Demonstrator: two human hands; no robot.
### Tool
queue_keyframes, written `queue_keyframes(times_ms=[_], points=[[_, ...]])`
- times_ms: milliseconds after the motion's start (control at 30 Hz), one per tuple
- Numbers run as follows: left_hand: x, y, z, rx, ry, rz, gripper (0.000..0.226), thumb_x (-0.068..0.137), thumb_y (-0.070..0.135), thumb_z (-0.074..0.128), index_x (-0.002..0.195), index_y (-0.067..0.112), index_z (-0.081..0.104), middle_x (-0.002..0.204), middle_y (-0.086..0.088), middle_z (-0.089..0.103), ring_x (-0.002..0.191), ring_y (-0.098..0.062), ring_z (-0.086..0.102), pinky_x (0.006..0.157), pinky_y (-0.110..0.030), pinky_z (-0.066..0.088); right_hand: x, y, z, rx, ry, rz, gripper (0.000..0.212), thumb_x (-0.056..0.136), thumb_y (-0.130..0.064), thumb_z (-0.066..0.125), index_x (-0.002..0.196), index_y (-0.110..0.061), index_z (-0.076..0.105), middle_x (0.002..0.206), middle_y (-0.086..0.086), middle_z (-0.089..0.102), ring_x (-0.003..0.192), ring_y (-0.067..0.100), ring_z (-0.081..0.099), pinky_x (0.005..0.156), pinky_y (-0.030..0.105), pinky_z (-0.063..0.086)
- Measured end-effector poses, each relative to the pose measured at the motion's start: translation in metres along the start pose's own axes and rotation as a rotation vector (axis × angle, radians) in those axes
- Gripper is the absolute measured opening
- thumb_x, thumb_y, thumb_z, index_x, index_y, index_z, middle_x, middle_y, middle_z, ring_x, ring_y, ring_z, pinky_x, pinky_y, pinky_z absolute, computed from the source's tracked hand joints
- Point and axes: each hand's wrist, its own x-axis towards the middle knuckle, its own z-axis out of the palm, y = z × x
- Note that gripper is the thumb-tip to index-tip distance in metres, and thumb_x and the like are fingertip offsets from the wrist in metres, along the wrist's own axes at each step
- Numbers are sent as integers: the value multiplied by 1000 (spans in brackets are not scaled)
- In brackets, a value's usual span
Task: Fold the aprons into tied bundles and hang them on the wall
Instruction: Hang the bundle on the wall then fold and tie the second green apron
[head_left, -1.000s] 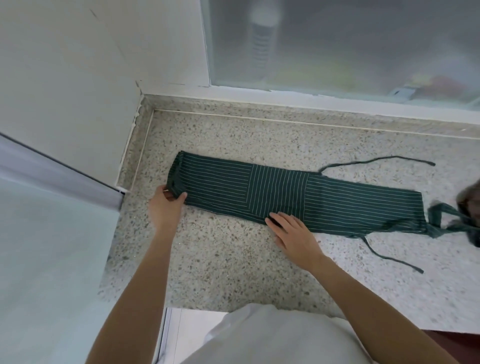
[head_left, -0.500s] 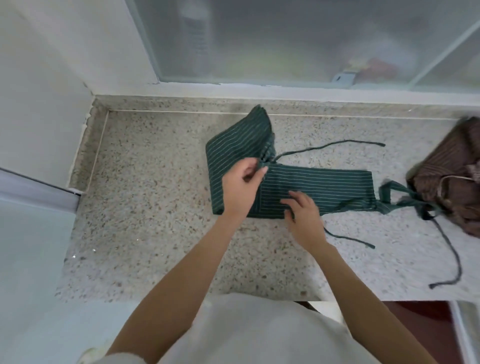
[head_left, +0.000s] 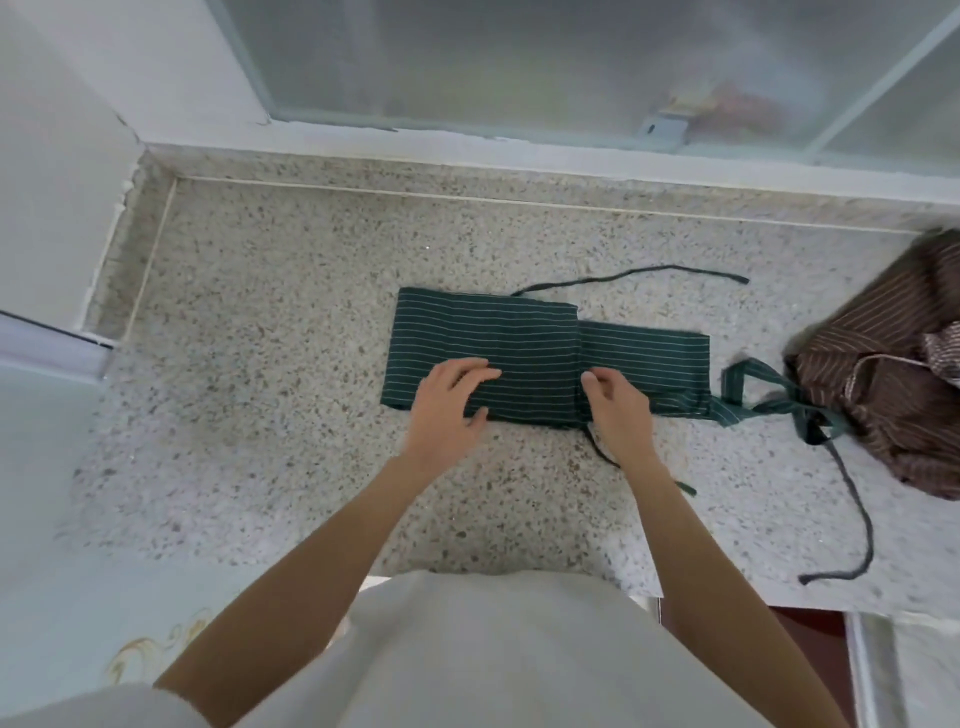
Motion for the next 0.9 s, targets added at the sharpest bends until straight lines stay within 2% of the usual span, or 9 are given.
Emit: queue_keyframes(times_ms=[67,167,267,333,500,600,733,800,900], points=[[-8,-21,-16,114,116,-162,67,76,21,73,135,17,44,136,-6,44,126,-26,38,105,-45,34,8,-9,7,-87,-3,13,46,97,-45,42,126,-10,51,112,7,64,102,24,59,78,29,43],[-15,-51,-32,126,23,-511,88,73,34,75,143,11,28,141,-15,35,130,-33,30,107,-45,28,20,-21,19,-232,-5,6,46,96,-48,42,115,-8,51,103,10,62,96,29,60,82,39,48],[-18,-68,-36,10,-100,-616,74,74,40,75,134,13,41,124,-9,52,116,-29,47,95,-40,42,29,-32,28,-272,-10,24,45,95,-44,46,112,-2,50,104,15,62,94,32,59,81,41,49],[-20,-69,-36,-118,-42,-632,62,74,36,76,127,16,48,112,-2,60,102,-20,58,82,-34,48,33,-39,31,-248,-4,31,42,94,-37,52,114,-1,50,106,17,62,95,32,60,75,37,47],[-17,-52,-28,-355,223,-536,53,77,11,74,122,21,49,103,5,62,87,-7,60,75,-23,50,30,-51,21,-129,91,-89,33,93,-23,58,120,-6,50,109,10,63,99,27,60,72,27,41],[-11,-48,-20,-265,265,-323,51,77,-4,66,119,21,54,101,2,60,86,-11,59,76,-25,52,23,-52,-7,4,218,-154,37,91,-15,60,126,-13,50,107,4,64,93,19,59,76,26,43],[-3,-51,-6,21,127,23,52,75,-9,62,122,13,58,115,-10,54,102,-22,50,81,-35,52,10,-4,-54,23,424,-9,42,90,-8,59,129,-13,45,106,5,62,88,22,57,72,32,45],[0,-51,0,43,29,-29,59,78,1,67,132,18,50,129,-10,44,110,-23,45,86,-34,48,7,28,-60,2,370,165,46,89,-8,61,131,-9,42,117,14,60,101,32,58,78,39,46],[3,-47,6,-82,-64,-171,64,79,13,71,136,21,42,130,-9,41,105,-18,50,84,-31,48,7,57,-55,128,247,342,51,90,-15,62,134,-7,36,124,18,56,106,34,56,80,40,47]])
